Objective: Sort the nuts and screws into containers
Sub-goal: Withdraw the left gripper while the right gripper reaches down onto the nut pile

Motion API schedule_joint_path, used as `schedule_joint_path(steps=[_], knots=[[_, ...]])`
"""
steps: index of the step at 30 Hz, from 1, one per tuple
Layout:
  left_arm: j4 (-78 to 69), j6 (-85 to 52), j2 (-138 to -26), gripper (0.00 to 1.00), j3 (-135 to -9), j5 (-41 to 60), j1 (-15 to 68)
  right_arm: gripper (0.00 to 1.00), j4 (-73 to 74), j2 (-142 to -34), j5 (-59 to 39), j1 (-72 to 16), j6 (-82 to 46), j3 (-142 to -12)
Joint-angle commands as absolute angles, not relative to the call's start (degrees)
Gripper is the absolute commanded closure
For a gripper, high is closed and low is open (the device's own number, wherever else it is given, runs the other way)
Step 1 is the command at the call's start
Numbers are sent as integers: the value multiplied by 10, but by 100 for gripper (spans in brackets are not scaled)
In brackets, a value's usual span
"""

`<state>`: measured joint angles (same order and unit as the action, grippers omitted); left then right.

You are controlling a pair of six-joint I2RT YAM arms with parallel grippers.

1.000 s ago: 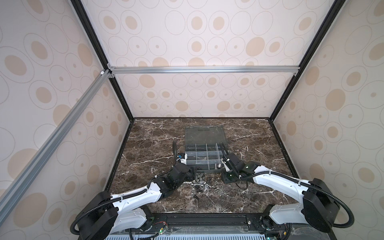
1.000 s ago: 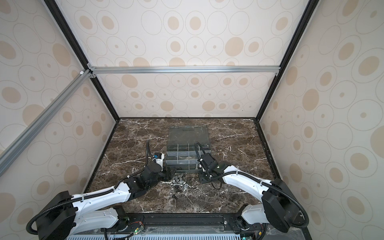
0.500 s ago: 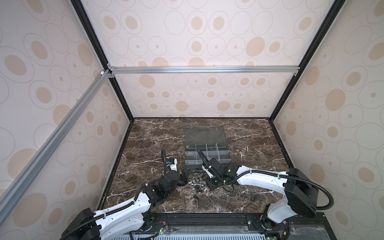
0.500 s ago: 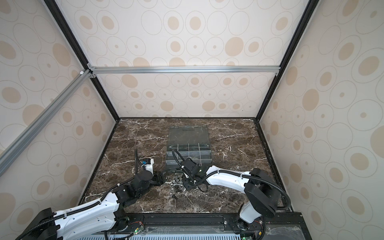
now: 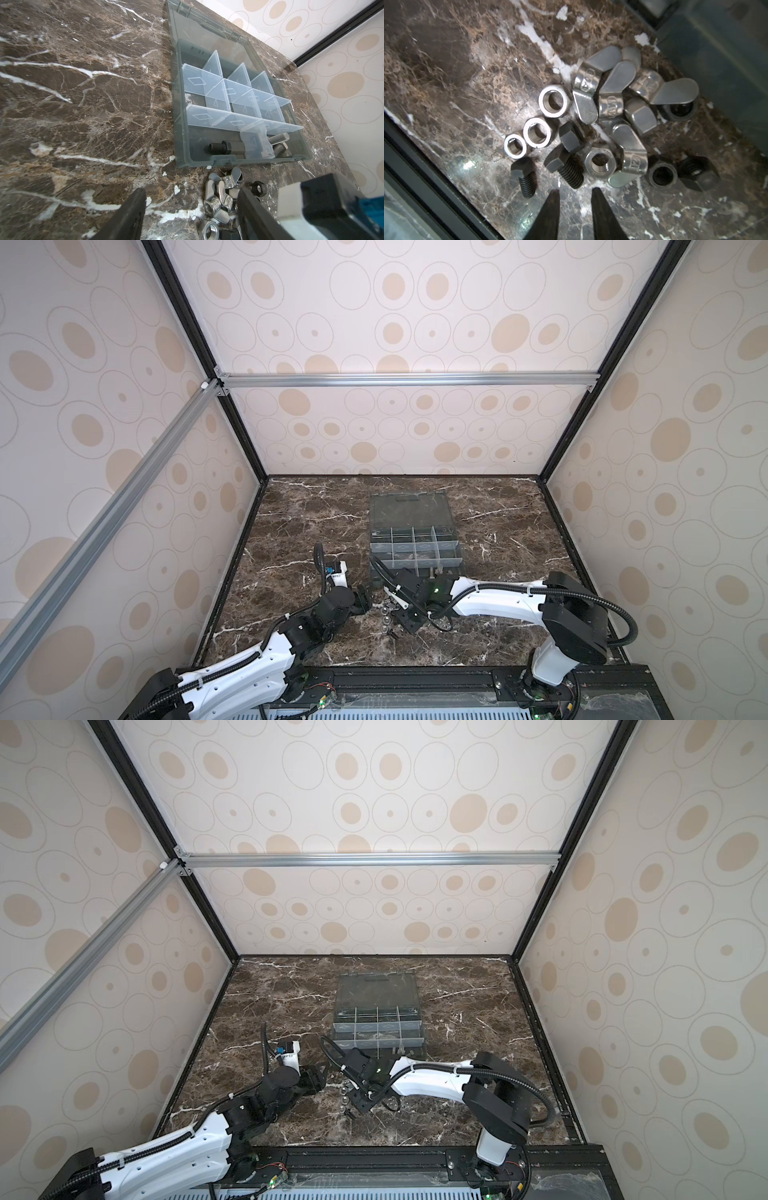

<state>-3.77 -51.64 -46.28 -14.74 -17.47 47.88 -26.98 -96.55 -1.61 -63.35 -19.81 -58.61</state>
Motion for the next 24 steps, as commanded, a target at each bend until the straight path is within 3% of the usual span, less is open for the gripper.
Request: schedule_joint_path(steps=[1,24], knots=[[-35,-531,-461,30,-143,-189,474,70,-291,-982,-5,-646,-182,-604],[-54,-542,-466,30,-133,-179,474,70,-296,-1029,4,-662,-176,-626]])
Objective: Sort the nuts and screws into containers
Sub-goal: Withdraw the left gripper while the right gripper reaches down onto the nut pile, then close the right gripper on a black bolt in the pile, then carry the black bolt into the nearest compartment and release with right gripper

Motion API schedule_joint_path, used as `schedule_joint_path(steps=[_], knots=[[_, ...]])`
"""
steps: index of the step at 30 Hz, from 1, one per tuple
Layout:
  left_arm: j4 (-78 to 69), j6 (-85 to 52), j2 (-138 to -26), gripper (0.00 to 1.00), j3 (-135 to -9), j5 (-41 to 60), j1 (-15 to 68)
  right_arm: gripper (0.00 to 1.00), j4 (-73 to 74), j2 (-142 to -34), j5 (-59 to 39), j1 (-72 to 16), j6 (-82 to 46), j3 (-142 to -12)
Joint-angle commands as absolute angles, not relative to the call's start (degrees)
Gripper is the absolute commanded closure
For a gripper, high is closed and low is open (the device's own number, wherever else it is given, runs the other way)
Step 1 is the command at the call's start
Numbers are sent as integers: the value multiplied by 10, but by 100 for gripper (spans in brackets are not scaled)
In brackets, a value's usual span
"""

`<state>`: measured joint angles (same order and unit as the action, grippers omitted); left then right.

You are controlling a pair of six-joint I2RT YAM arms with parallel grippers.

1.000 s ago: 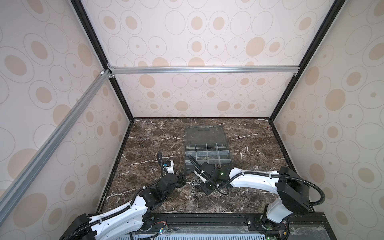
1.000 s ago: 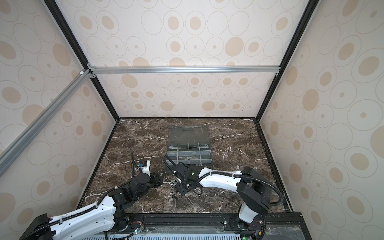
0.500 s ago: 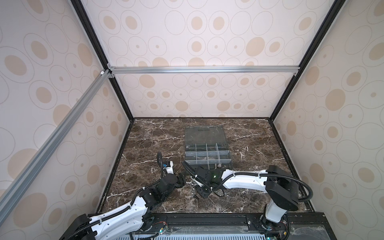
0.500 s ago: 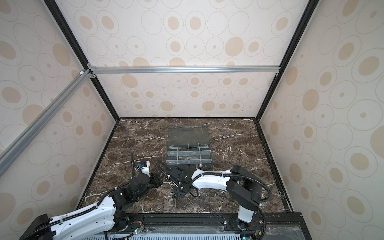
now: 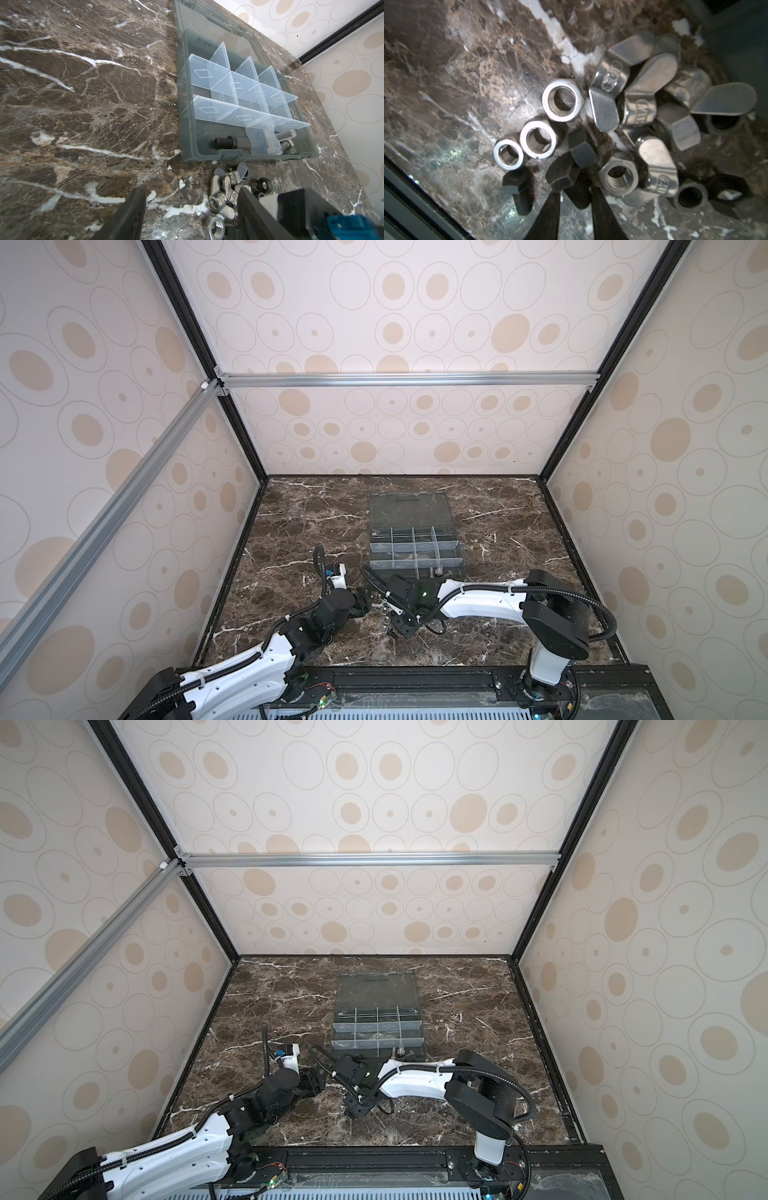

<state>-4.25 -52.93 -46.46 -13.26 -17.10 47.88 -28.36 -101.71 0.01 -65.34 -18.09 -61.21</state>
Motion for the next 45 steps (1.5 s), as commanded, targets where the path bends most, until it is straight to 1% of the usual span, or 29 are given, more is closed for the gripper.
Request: schedule_joint_path(steps=[1,9,14,23,30,33,37,45], knots=[[-54,-543,-466,30,-132,-179,473,71,-295,-1030,4,-663,-176,-627],[-60,-544,-473,30,-132,-178,474,71,-297,-1047,9,-672,-175,-635],[-63,-544,-477,30,-132,-176,474,75,-300,-1055,13,-673,-177,-637],[-68,-544,-483,30,-132,-174,474,86,-295,-1052,11,-674,-182,-629],[-73,-543,-487,30,-133,-173,474,90,-297,-1031,11,-674,-176,-632],[-74,-541,-488,30,-135,-173,473,91,-318,-1009,33,-674,-151,-649],[-76,-538,-488,30,-138,-174,473,91,-364,-985,90,-665,-84,-693],[-78,-532,-487,29,-143,-171,472,91,-385,-981,111,-586,14,-762]])
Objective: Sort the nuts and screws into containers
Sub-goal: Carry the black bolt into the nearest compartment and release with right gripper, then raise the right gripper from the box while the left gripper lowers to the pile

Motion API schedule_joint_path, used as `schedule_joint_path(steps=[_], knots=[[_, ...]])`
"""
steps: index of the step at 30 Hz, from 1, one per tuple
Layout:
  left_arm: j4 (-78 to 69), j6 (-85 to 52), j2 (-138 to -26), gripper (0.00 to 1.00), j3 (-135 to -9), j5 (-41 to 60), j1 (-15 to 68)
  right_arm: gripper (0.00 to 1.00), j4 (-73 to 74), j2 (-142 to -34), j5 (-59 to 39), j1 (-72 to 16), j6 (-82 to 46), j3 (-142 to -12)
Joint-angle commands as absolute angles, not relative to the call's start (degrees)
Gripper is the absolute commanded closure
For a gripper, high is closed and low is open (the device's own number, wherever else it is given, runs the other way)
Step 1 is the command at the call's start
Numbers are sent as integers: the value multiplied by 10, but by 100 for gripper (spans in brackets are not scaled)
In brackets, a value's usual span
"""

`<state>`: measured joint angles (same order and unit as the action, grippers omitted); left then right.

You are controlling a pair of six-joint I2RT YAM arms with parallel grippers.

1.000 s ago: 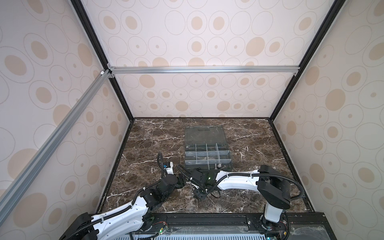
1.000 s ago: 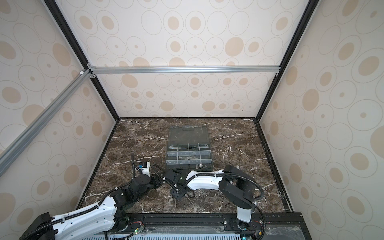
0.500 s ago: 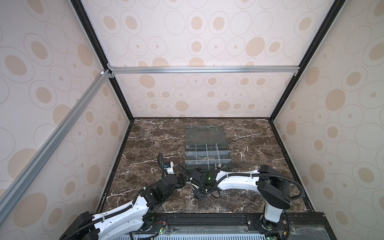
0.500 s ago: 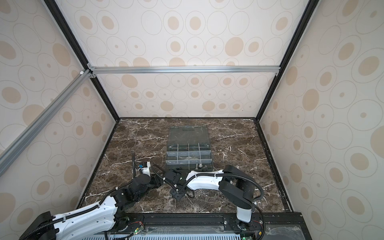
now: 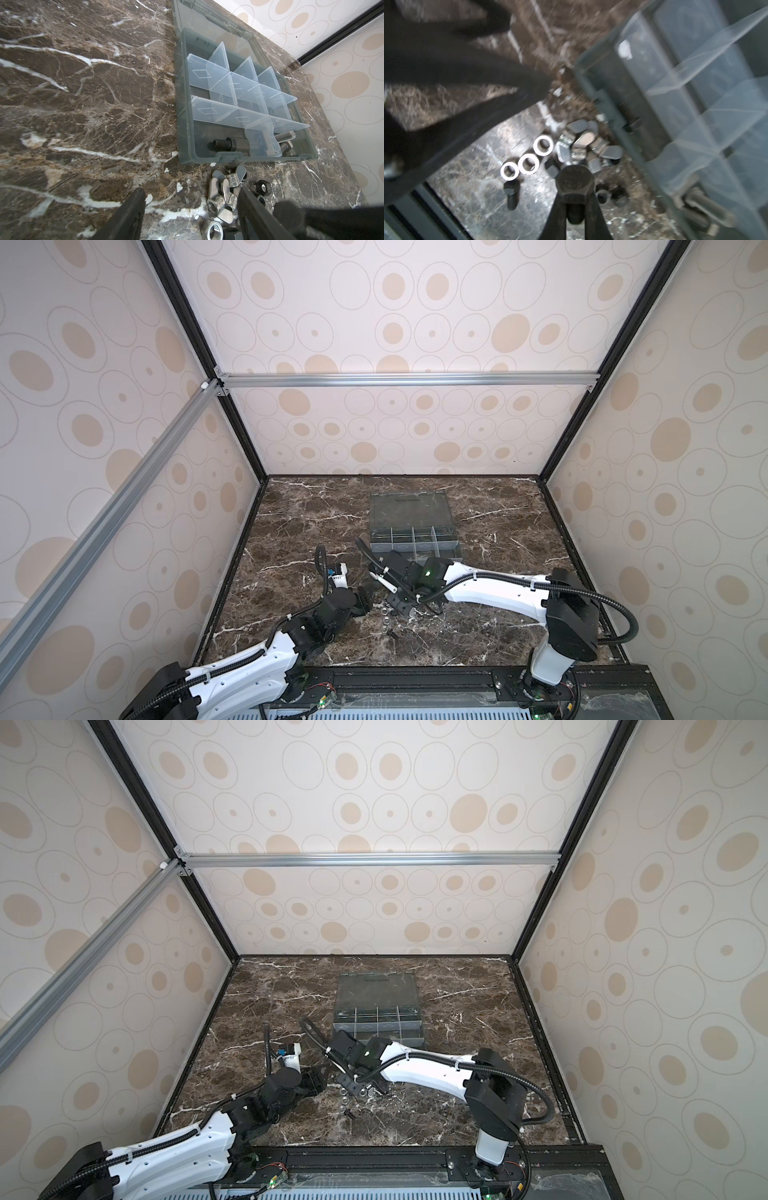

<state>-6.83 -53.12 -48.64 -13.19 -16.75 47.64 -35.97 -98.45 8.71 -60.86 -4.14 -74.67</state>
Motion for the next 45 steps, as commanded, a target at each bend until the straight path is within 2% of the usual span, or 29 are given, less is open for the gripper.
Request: schedule_joint_path(steps=[1,15,20,24,33,45], knots=[[-78,-533,-487,29,-143,-170,472,92,-382,-985,110,-577,22,-766],[-99,-538,-491,29,-139,-165,472,91,-348,-1056,107,-516,42,-803],[-100,-534,-506,29,-146,-159,472,68,-344,-1056,104,-512,36,-803],[-103,-535,-512,29,-145,-156,472,61,-344,-1048,104,-511,34,-801],[-98,-531,-512,29,-150,-157,472,60,-338,-1007,95,-510,4,-771],[-106,-500,-555,29,-190,-146,471,60,-326,-879,72,-509,-106,-648]])
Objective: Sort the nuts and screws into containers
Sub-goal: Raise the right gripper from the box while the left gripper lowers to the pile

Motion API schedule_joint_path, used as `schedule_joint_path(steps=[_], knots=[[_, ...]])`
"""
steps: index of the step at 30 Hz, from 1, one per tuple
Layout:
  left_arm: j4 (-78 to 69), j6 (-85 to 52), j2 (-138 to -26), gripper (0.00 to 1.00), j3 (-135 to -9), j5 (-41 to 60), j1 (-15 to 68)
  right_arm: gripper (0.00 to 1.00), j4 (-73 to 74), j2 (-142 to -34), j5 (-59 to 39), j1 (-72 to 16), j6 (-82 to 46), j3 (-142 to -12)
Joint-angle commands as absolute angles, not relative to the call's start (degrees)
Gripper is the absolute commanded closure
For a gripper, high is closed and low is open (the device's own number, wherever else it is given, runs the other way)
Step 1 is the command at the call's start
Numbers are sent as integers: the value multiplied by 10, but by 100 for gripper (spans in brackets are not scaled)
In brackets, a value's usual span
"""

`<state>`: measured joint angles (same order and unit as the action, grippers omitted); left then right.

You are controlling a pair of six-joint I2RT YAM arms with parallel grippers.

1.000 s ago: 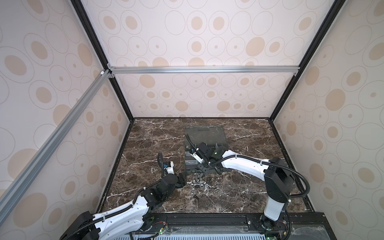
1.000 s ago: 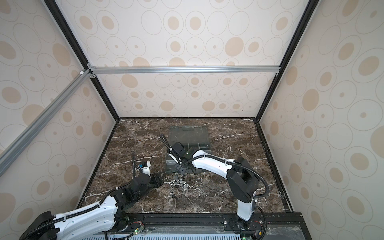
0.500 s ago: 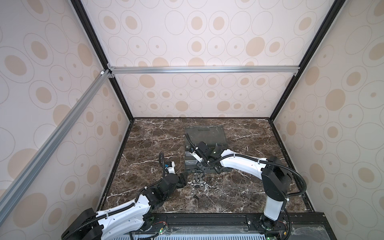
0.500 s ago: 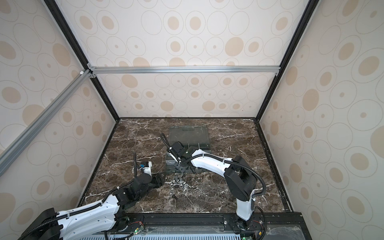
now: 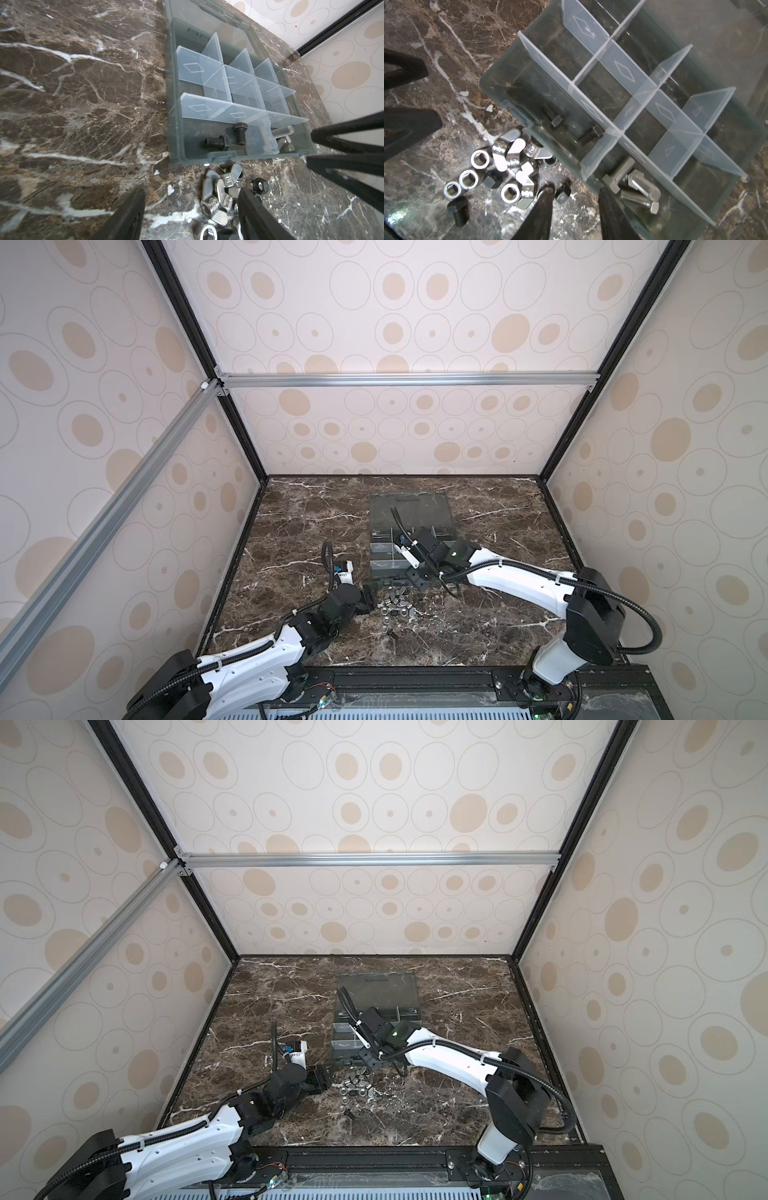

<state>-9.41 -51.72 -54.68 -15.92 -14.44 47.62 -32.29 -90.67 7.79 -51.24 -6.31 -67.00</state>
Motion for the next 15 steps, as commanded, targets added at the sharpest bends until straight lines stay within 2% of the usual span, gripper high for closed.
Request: schedule_joint_path(steps=[1,15], knots=[[-109,-496,-561,29,-197,-146,472,59,-324,-867,70,-510,-120,-633],[-73,-421,-686,31,-324,-99,473,59,-335,-743,96,-509,-235,-499]])
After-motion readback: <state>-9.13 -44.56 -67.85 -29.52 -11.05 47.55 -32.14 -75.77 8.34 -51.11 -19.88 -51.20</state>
